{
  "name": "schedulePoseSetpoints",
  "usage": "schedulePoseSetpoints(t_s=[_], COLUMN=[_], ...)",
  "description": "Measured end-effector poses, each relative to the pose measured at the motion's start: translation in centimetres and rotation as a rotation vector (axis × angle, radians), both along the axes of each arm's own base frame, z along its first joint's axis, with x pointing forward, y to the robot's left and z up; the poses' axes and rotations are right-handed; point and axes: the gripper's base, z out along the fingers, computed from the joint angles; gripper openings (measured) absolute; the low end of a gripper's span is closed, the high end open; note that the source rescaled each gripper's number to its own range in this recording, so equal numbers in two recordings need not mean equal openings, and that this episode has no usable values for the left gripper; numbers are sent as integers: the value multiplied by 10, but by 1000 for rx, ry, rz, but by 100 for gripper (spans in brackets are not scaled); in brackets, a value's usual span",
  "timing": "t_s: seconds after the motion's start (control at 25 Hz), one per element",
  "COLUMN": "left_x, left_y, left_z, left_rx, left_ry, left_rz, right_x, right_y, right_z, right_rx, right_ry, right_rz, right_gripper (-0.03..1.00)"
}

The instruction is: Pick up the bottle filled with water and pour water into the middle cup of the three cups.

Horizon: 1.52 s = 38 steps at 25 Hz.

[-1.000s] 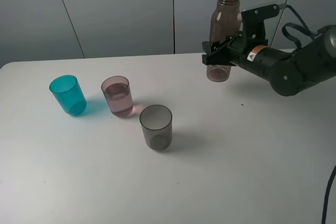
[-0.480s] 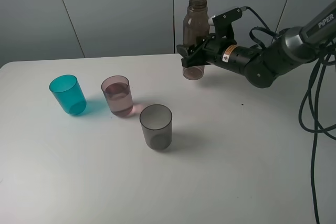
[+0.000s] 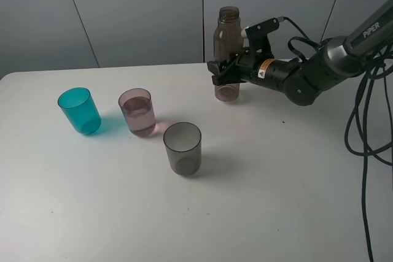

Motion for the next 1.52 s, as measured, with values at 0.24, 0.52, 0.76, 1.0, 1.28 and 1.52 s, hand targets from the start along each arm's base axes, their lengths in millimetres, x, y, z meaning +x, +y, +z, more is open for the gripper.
schedulePoseSetpoints(t_s=[0.24, 0.52, 0.76, 1.0, 1.28, 1.52], left_x=[0, 0, 0, 0, 0, 0], left_y=[0, 0, 0, 0, 0, 0], left_z=[0, 0, 0, 0, 0, 0], left_rx=[0, 0, -2, -3, -3, -3], left_ry=[0, 0, 0, 0, 0, 0], left_rz=[0, 0, 1, 2, 2, 2], right_x=[0, -1, -3, -6, -7, -8], right_y=[-1, -1, -1, -2, -1, 0], right_z=[-2, -3, -5, -7, -7, -8], right_rx=[-10, -23, -21, -13, -15, -18], right_ry=[18, 30, 43, 46, 44, 55], right_rz=[-5, -2, 2, 3, 17, 27], right_gripper=[0, 0, 0, 0, 0, 63])
